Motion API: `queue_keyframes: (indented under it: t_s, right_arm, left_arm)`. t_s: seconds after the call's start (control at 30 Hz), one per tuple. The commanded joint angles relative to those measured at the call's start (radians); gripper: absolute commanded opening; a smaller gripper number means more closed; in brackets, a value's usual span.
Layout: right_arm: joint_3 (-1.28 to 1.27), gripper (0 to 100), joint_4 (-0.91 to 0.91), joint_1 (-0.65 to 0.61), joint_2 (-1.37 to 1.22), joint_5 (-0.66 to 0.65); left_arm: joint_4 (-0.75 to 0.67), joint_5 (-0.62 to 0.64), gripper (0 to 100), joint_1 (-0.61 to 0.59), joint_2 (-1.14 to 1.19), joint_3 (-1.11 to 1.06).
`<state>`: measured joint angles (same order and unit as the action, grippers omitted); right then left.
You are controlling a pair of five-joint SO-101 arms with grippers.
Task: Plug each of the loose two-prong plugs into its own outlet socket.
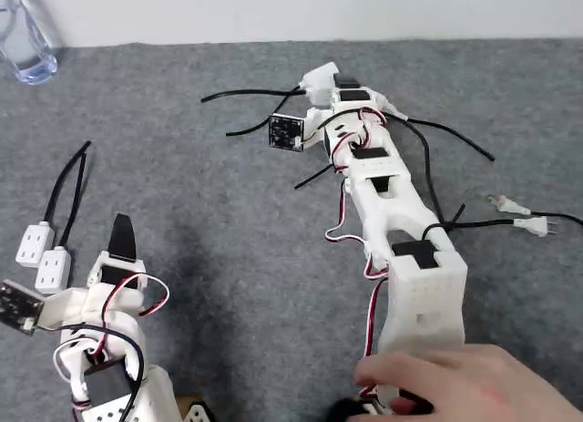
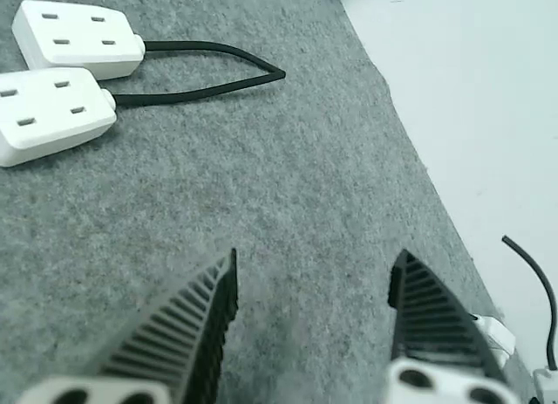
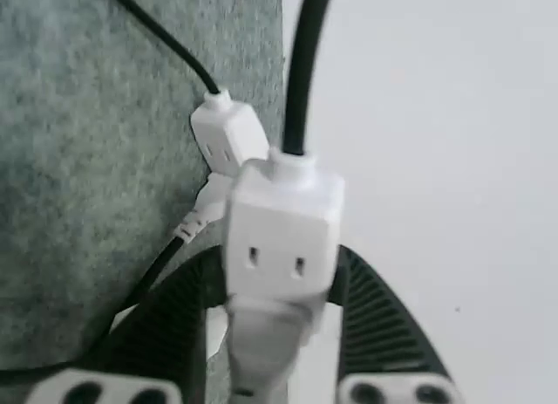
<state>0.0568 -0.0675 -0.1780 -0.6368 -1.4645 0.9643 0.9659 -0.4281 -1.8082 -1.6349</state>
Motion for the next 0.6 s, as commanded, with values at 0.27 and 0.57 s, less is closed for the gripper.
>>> queue_keyframes:
  t_s: [0.27, 0.57]
  right_arm:
    - [-0.020, 38.0, -0.038, 0.008, 0.062, 0.026]
    - [-0.149, 37.5, -0.038, 0.054, 0.260, 0.029]
  left_arm:
    - [-0.063, -0.008, 27, 0.008, -0.011, -0.004]
    - [-0.150, -0.008, 27, 0.008, -0.011, -0.047]
